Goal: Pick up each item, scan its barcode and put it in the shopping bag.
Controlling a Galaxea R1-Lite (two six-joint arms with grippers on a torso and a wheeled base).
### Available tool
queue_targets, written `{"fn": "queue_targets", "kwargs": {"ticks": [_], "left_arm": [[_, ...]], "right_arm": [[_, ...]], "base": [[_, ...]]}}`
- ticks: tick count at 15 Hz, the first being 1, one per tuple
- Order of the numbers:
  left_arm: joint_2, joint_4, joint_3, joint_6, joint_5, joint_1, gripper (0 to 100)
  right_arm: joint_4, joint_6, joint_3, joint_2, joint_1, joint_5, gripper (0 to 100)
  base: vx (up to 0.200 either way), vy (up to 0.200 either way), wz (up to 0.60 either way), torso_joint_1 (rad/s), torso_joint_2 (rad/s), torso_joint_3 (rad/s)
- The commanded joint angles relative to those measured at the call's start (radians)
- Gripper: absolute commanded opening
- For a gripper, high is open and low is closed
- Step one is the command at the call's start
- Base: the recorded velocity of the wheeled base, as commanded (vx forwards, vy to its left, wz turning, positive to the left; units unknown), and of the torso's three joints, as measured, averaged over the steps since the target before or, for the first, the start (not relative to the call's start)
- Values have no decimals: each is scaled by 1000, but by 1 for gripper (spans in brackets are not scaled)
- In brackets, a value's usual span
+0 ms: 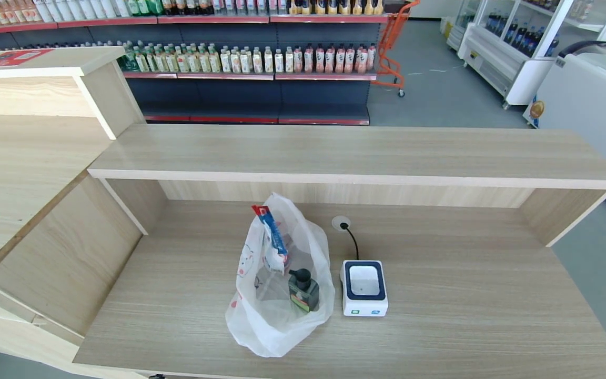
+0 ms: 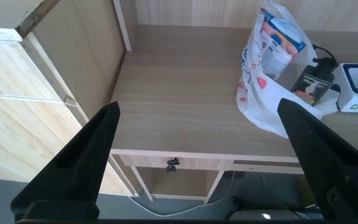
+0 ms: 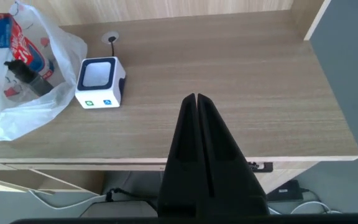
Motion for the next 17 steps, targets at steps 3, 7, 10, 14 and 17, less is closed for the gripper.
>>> {"fn": "queue_targets", "kwargs": {"ticks": [3,7,10,14,17], "left_arm": [[-1,-1,0,-3,2,0,100],[-1,-1,0,-3,2,0,100],[-1,-1,0,-3,2,0,100],[-1,-1,0,-3,2,0,100],[-1,-1,0,-3,2,0,100]], "right_arm": [[0,-1,0,3,0,0,0],[0,-1,0,3,0,0,0],[0,-1,0,3,0,0,0],[0,-1,0,3,0,0,0],[0,4,0,3,0,0,0]], "base": [[0,0,0,0,0,0],[0,0,0,0,0,0],[0,0,0,0,0,0],[0,0,0,0,0,0],[0,0,0,0,0,0]]}}
